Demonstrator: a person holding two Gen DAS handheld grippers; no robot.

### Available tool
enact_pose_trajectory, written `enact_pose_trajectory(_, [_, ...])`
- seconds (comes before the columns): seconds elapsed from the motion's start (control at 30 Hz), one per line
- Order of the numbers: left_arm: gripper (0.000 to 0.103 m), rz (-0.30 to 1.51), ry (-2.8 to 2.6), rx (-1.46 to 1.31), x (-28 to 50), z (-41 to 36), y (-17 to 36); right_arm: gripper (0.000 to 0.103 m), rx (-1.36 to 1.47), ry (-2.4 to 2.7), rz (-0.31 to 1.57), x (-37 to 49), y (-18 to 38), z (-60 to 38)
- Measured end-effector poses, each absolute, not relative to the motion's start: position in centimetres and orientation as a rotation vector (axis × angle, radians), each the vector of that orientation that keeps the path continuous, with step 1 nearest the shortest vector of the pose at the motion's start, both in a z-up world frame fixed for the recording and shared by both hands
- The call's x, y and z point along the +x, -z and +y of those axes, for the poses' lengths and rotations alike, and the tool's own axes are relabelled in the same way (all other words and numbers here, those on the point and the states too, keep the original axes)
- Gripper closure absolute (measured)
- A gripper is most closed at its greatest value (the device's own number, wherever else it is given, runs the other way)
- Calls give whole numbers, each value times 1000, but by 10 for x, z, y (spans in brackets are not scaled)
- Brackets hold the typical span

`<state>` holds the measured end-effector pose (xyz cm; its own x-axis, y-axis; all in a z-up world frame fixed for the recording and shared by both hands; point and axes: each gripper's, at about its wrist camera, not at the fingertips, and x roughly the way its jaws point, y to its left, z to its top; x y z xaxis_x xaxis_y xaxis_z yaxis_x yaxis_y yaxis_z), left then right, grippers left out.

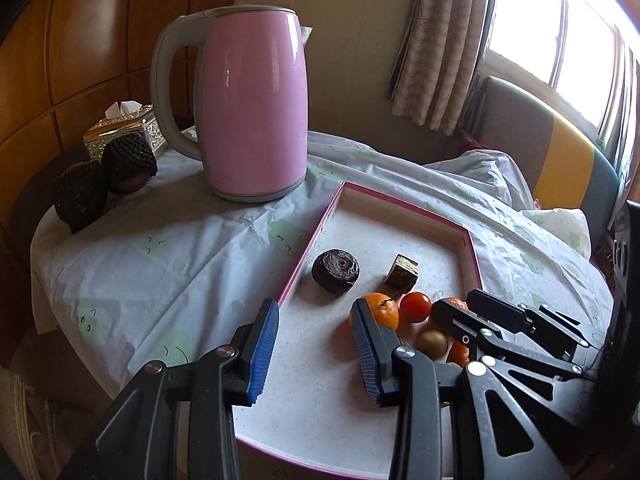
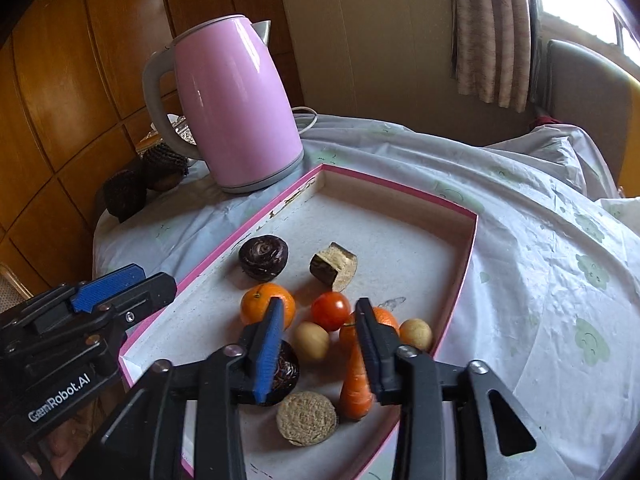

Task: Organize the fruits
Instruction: 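Lower the yellow-brown fruit into the tray and open the right tool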

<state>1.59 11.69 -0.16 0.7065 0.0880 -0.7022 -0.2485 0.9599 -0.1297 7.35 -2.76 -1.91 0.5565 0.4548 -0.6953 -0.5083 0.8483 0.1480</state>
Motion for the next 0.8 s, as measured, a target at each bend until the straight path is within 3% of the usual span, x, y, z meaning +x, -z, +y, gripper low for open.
enact_pose_trajectory(0.13, [58,751,-185,-221,14,115,-1,58,-69,-544,782,66,16,-32])
enact_pose_trajectory(0.27, [57,745,-180,-210,12,112,-4,47,-74,-502,749,55,10,-39])
enact_pose_trajectory(0.47, [57,735,-169,-194,8,106,-7,39,-79,-452,718,43,6,-47])
enact_pose_trajectory(0.8, [56,722,-148,-160,2,93,-13,37,-60,-395,710,30,6,-62])
